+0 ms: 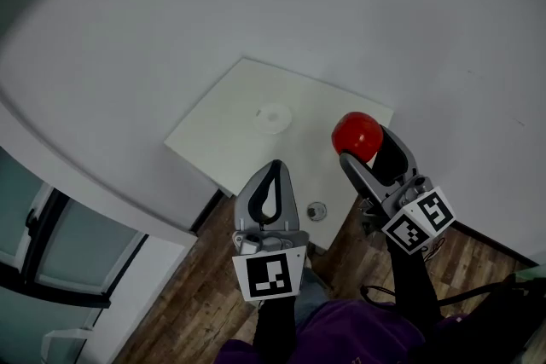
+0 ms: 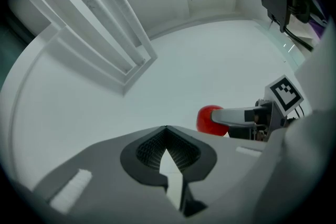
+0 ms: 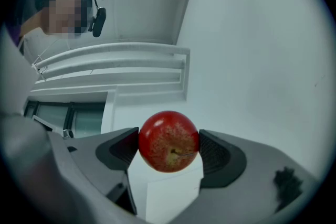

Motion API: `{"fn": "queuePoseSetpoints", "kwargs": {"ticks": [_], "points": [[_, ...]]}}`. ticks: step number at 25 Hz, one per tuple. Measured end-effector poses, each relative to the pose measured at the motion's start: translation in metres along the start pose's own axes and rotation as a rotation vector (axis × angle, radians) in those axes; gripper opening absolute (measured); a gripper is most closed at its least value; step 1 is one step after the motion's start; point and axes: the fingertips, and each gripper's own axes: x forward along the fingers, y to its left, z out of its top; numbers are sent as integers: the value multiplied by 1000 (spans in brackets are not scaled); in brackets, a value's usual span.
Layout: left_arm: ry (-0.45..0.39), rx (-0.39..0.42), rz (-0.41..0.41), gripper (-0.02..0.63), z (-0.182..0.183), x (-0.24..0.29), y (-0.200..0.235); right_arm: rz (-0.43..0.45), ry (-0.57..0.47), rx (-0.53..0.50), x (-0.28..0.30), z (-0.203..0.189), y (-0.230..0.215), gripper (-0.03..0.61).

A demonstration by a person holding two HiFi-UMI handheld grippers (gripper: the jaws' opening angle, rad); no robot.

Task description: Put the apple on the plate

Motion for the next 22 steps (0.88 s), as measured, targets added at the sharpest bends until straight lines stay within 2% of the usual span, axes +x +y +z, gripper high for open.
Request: {"fn": "queuePoseSetpoints", "kwargs": {"ticks": [10, 22], "points": [[21, -9, -32, 6, -25, 71, 50, -26, 28, 29, 79, -33, -34, 360], [74, -23, -85, 6, -72, 134, 87, -85, 89, 51, 140, -86, -76, 360]]}}
